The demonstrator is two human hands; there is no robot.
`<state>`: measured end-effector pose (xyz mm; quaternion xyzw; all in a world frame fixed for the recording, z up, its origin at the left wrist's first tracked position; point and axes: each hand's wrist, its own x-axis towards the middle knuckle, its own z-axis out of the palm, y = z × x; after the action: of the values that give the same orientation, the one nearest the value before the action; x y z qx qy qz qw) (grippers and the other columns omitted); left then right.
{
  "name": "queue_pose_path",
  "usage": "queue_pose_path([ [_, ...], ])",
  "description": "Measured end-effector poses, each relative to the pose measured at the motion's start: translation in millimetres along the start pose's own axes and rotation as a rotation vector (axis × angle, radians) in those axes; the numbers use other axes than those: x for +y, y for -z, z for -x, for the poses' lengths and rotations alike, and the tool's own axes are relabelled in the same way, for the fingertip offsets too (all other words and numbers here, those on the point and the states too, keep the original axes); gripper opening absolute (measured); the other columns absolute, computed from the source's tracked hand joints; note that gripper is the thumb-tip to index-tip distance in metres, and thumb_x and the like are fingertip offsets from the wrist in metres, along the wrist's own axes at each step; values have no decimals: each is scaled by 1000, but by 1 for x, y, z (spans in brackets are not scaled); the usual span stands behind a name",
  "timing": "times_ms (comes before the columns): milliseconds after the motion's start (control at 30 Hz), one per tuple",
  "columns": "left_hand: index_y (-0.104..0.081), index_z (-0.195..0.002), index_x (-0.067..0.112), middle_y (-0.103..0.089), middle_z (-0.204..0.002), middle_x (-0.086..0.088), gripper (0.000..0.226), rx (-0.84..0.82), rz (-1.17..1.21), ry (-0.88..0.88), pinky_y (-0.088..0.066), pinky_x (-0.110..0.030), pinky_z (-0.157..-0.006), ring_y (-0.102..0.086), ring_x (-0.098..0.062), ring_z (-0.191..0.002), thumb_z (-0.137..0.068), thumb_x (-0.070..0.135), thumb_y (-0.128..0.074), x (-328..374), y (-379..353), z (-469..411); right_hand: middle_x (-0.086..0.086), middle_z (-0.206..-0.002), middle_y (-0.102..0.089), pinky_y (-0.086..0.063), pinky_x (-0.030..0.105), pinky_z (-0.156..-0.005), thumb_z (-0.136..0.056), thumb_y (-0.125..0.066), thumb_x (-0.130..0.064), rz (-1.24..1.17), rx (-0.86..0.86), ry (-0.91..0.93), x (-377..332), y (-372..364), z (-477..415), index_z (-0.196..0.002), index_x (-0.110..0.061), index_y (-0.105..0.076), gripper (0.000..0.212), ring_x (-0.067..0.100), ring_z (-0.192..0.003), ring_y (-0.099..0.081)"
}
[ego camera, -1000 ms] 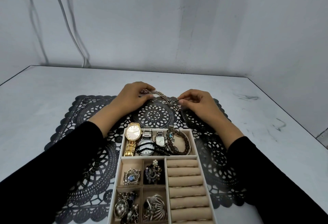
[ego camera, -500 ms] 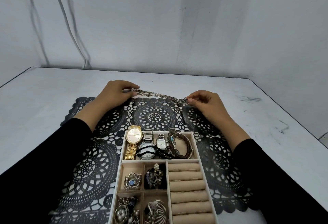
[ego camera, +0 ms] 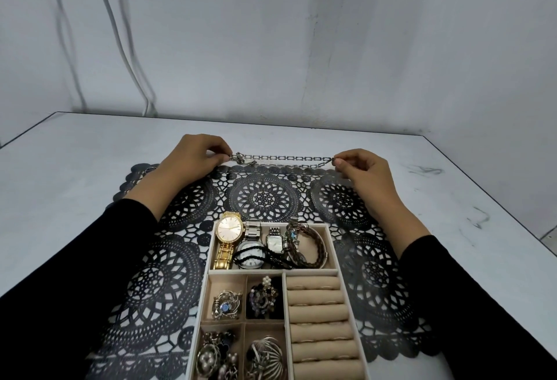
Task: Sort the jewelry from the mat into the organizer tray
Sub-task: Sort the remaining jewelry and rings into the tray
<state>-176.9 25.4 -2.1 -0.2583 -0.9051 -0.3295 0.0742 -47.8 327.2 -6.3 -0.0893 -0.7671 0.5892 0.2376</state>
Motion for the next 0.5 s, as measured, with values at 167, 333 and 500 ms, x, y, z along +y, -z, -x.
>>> queue_pose_path([
  [167, -74, -101, 17, -70, -99, -1, 15, 10, -75, -89, -41, -25, -88, -61, -15, -98, -91, 10, -64, -4, -2, 0, 7, -83, -71, -53, 16, -65, -86, -68, -8, -7, 20, -2, 0, 0, 0, -86, -16, -70, 9, 7, -71, -66],
  [333, -72, -101, 14, -67, -98, -6, 18, -8, -149, -164, -42, -28, -86, -61, -22, -96, -91, 4, -62, -9, -4, -2, 10, -85, -71, -52, 15, -64, -85, -68, -7, -8, 56, -20, 2, 0, 0, -87, -13, -71, 7, 13, -75, -65],
  [500, -67, -98, 17, -64, -98, -3, 16, -34, -156, -173, -43, -31, -84, -60, -21, -94, -91, 4, -60, -7, -4, -1, 14, -89, -71, -52, 16, -65, -85, -69, -9, 17, 69, -32, 5, 1, -2, -90, -12, -71, 6, 15, -77, -66],
])
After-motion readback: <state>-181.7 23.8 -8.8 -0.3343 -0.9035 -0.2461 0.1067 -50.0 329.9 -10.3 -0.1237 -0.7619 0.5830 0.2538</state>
